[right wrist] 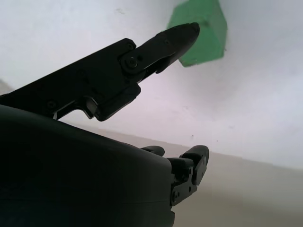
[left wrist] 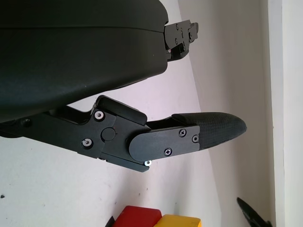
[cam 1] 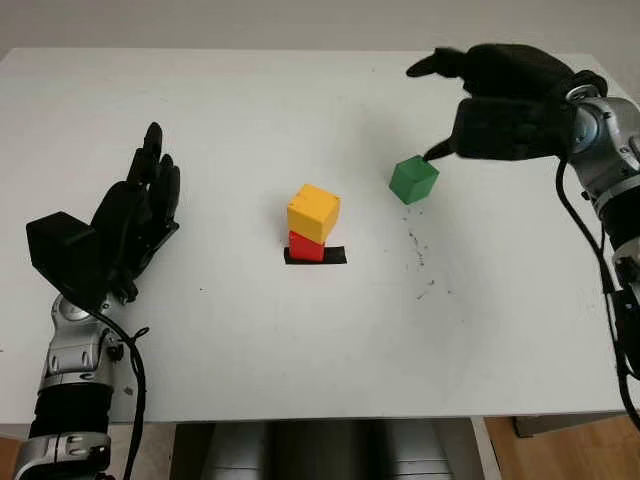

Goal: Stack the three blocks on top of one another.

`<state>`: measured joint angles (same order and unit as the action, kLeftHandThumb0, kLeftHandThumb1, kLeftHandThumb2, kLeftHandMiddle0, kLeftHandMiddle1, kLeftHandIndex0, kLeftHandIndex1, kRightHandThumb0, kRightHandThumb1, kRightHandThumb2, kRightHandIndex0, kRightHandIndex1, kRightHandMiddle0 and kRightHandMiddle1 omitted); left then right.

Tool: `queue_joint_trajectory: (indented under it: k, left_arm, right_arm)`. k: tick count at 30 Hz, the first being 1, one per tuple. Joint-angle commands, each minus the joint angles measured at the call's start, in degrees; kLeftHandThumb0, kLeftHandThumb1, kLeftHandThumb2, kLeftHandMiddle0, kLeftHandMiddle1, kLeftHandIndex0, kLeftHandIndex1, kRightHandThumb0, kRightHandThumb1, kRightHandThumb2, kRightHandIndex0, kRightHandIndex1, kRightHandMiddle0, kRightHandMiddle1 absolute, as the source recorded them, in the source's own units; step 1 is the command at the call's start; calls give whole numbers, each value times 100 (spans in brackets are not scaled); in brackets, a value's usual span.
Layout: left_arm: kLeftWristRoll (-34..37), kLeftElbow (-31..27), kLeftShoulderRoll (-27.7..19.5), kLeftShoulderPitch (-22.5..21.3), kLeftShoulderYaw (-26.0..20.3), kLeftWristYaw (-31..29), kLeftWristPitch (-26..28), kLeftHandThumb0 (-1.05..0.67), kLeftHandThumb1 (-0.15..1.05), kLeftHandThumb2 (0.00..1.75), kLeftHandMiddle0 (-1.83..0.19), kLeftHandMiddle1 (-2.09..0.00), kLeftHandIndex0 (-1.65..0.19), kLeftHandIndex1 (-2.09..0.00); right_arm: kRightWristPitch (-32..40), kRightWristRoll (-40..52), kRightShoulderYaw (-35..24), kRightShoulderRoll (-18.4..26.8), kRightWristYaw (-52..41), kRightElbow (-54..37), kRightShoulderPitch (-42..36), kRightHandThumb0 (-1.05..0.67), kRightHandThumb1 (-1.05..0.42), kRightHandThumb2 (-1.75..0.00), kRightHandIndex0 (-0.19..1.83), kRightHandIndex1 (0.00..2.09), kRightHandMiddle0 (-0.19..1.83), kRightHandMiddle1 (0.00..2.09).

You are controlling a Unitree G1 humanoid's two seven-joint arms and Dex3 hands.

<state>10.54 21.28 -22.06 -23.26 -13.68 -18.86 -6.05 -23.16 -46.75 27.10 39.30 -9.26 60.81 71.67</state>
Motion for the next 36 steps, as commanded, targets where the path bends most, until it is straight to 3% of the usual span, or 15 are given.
queue_joint_trajectory:
  k: [1,13,19,36]
  left_arm:
    - [-43,-93,-45,-36,31,17,35,-76,105,57,19,0,19,0]
    - [16,-87,61,-56,31,96,111,-74,105,49,19,0,19,0]
    - [-57,-131,84,-17,109,218,168,-76,105,45,19,0,19,0]
    - [-121,-145,33,52,111,175,112,-75,105,48,19,0,19,0]
  right_arm:
    - [-79,-217,200,133,110,79,283,-64,-79,-5,24,7,23,23]
    - [-503,-810,886,32,592,445,391,-64,-78,-6,17,3,31,17]
    - [-591,-738,903,-51,1045,547,182,-58,-79,-6,17,5,36,16]
    - [-321,-369,843,-382,1168,932,-111,-54,-81,-5,18,6,41,11]
